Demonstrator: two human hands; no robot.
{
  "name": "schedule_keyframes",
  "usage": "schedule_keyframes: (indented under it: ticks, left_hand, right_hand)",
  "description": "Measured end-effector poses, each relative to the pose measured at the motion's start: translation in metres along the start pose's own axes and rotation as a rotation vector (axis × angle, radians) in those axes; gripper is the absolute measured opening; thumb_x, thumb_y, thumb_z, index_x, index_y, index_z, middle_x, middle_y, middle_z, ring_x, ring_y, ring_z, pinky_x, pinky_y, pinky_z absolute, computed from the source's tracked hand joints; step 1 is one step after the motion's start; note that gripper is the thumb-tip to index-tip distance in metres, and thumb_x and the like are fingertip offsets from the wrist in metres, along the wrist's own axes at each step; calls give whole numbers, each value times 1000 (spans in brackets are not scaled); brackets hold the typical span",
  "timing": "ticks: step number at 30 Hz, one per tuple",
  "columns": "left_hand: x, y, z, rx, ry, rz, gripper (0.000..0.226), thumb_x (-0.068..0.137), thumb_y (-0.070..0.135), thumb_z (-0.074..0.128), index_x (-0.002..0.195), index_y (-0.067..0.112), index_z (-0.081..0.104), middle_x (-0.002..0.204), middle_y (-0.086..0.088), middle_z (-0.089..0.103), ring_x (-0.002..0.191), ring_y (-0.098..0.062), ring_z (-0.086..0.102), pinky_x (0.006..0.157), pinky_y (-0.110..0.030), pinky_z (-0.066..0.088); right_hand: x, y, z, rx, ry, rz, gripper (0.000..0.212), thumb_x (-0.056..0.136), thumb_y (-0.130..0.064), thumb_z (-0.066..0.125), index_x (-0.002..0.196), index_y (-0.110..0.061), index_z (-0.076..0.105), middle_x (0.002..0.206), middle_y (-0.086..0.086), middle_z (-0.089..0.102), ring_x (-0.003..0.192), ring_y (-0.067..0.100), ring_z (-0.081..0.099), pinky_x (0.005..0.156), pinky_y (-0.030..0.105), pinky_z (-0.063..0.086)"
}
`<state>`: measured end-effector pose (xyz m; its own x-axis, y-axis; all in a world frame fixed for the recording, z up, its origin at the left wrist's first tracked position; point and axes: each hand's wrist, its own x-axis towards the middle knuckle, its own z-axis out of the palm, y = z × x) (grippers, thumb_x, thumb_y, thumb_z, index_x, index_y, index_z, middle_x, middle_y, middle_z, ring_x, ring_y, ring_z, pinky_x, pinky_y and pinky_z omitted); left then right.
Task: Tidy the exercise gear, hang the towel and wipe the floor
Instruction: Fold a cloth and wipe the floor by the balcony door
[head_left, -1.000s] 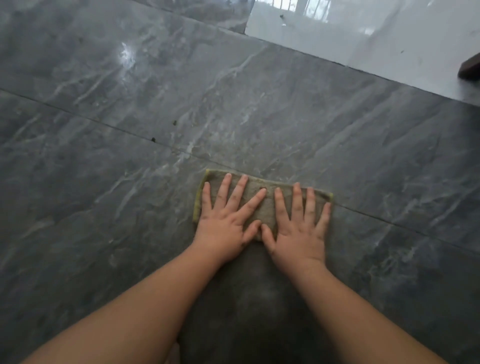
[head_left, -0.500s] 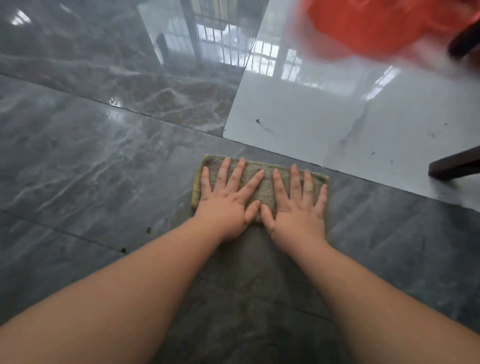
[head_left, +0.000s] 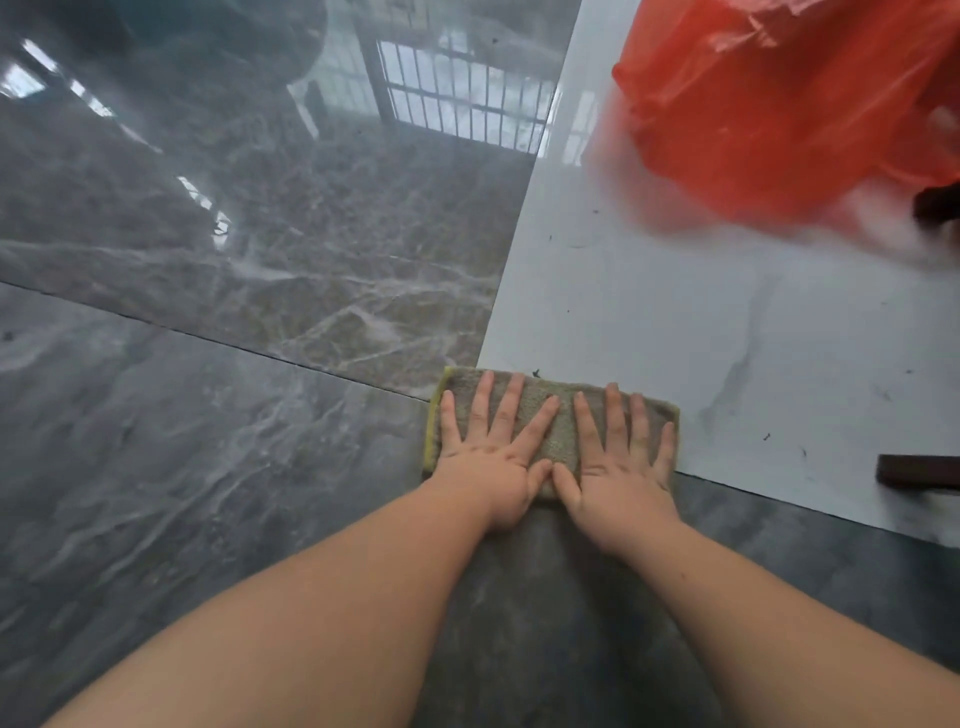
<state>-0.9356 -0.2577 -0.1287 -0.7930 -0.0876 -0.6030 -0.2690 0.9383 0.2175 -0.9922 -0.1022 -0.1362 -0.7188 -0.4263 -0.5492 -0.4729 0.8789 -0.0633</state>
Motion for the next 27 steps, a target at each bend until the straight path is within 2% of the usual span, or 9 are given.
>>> schedule_keyframes:
  ticks: [6,12,14,18,22,27]
  left_hand:
    - [4,0,-10,-3,-160,13,71,97,60,21,143,45,-32,139,3,-54,129,-31,-52,100,-69,-28]
    - [5,0,-15,18,-189,6,73,97,63,21,141,45,-34,139,1,-54,121,-29,-56,93,-65,-36]
    - [4,1,-14,17,-184,0,73,96,63,21,142,45,-32,140,2,-53,122,-29,-55,93,-65,-35]
    - [2,3,-16,26,-181,-14,74,96,64,23,144,44,-30,150,-1,-46,131,-32,-49,96,-66,-32]
    - [1,6,-19,41,-192,-31,74,96,64,24,145,44,-29,153,-3,-43,135,-35,-45,98,-67,-30]
    - [2,4,-9,65,-124,-30,74,96,64,24,145,45,-28,154,-3,-41,136,-34,-43,102,-68,-27]
  right_hand:
    - [0,0,-8,-4,-118,-3,83,81,-66,5,143,-30,-36,147,2,-49,142,30,-38,112,62,-21]
    - [1,-1,-15,-2,-195,-11,80,76,-67,-6,133,-29,-47,141,3,-57,135,30,-47,109,62,-26]
    - [1,-1,-15,2,-188,-14,78,82,-66,-1,134,-29,-47,141,3,-57,135,31,-47,109,63,-24]
    - [0,-2,-17,10,-177,-15,82,96,-63,21,138,-27,-40,139,3,-57,140,32,-40,111,63,-22]
    - [0,-1,-16,5,-159,-27,82,95,-64,22,138,-29,-40,138,2,-57,139,32,-41,110,63,-23]
    - [0,0,-9,10,-90,-27,82,95,-63,23,143,-30,-35,143,2,-52,141,31,-38,112,64,-19]
